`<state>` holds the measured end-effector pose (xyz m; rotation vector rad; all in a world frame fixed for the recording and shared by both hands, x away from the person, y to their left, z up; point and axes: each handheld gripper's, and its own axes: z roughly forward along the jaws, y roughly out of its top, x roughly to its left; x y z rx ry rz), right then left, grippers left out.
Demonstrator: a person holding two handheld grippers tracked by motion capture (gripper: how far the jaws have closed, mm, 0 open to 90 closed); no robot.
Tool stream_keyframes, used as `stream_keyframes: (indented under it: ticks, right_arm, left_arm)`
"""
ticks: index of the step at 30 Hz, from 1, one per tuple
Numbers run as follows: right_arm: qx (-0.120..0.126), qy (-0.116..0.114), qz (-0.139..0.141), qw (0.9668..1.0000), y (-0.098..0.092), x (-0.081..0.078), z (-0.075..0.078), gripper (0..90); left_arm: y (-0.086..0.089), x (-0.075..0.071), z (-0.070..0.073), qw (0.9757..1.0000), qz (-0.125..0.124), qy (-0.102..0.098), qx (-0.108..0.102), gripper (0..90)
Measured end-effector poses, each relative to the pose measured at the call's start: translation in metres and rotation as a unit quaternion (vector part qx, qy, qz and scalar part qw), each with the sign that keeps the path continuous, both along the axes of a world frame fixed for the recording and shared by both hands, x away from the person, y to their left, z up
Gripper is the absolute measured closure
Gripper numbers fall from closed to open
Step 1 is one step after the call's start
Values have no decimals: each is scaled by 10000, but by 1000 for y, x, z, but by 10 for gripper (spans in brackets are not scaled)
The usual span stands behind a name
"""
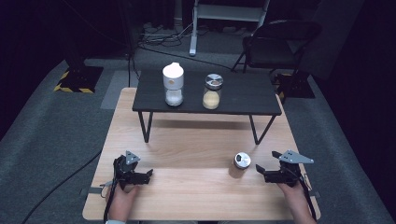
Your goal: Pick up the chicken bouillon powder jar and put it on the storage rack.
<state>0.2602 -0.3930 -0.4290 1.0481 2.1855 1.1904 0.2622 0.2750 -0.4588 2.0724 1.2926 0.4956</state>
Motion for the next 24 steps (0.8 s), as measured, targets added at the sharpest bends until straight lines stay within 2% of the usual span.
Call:
stream_keyframes:
  ticks: [8,12,19,20,24]
  right_arm:
    - [-173,155,-12,9997,-2,-2,-21,44]
    - [-177,339,-23,9993,-3,4,-25,42]
    - [-505,655,4,9966,5,9,-32,47]
    - [-599,807,33,9949,6,14,-29,32]
    - [-607,822,39,9948,7,15,-29,28]
  left_arm:
    - [0,-1,0,10000,10,1,-2,3]
    - [-1,0,0,10000,57,4,-2,3]
    - [-2,0,0,10000,81,5,-3,3]
    - [-2,0,0,10000,81,5,-1,3]
    - [-2,0,0,10000,81,4,-2,3]
